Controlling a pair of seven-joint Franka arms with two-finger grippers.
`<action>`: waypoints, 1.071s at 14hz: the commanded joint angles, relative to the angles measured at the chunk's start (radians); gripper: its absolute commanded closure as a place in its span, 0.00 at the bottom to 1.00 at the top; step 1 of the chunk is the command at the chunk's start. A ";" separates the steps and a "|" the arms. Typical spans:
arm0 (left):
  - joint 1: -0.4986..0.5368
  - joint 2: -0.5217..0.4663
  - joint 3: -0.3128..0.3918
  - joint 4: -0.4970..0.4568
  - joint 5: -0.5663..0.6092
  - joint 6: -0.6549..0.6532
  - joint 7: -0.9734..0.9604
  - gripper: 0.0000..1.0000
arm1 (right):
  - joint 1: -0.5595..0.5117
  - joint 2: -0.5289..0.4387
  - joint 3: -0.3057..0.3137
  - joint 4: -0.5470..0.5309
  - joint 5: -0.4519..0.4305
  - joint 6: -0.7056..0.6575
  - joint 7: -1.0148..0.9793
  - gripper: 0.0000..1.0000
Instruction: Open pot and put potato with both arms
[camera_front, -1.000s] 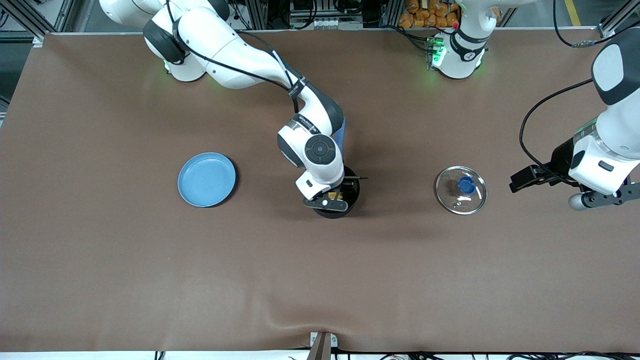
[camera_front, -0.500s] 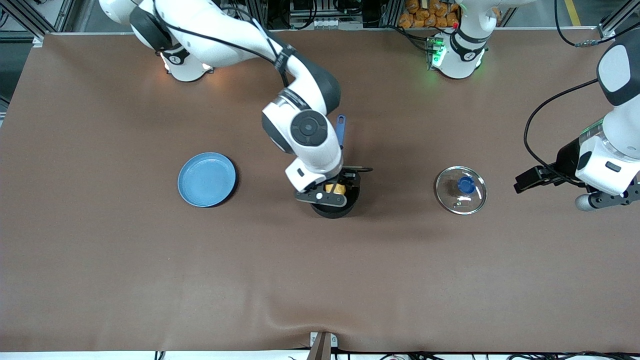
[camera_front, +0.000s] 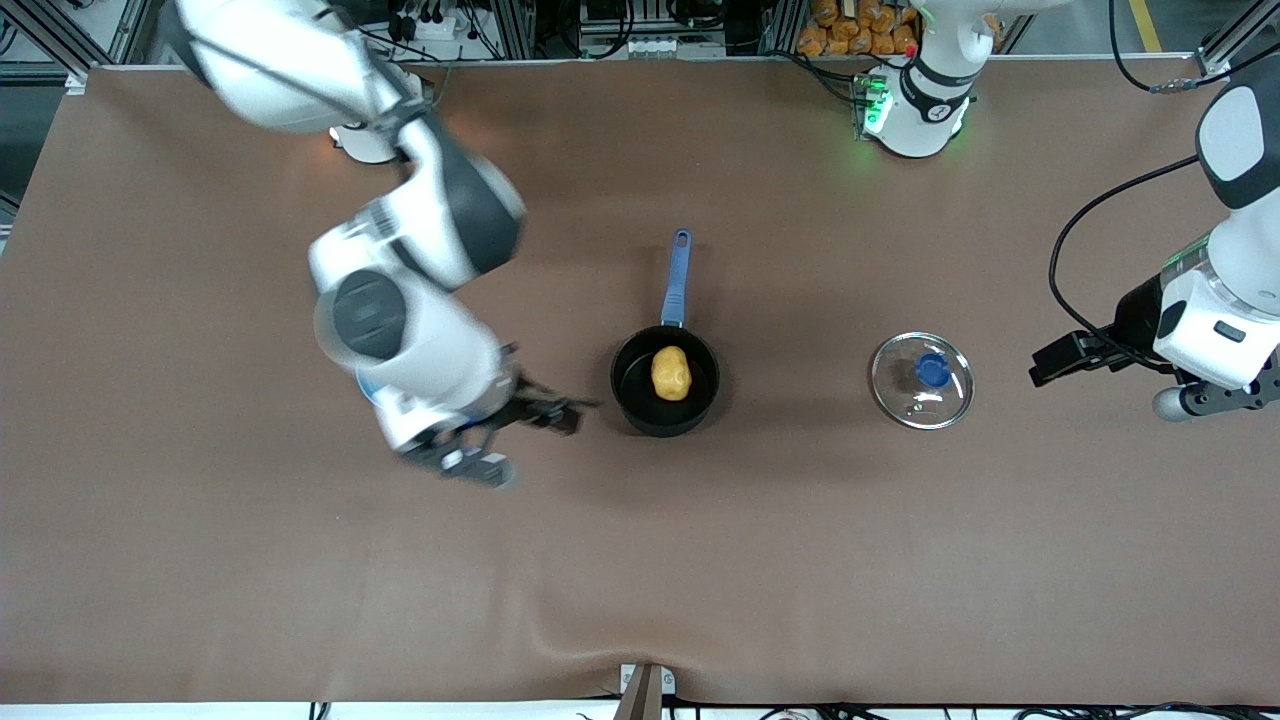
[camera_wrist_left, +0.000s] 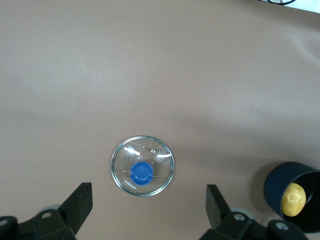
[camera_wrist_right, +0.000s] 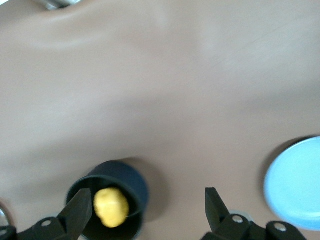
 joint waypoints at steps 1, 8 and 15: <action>0.011 -0.023 -0.007 0.030 -0.007 -0.015 0.001 0.00 | -0.133 -0.028 0.058 -0.018 -0.001 -0.084 -0.045 0.00; 0.011 -0.130 -0.007 0.012 -0.032 -0.092 -0.016 0.00 | -0.226 -0.263 0.047 -0.034 -0.253 -0.288 -0.336 0.00; 0.011 -0.133 -0.007 0.007 -0.033 -0.095 -0.016 0.00 | -0.234 -0.721 -0.133 -0.573 -0.056 -0.134 -0.356 0.00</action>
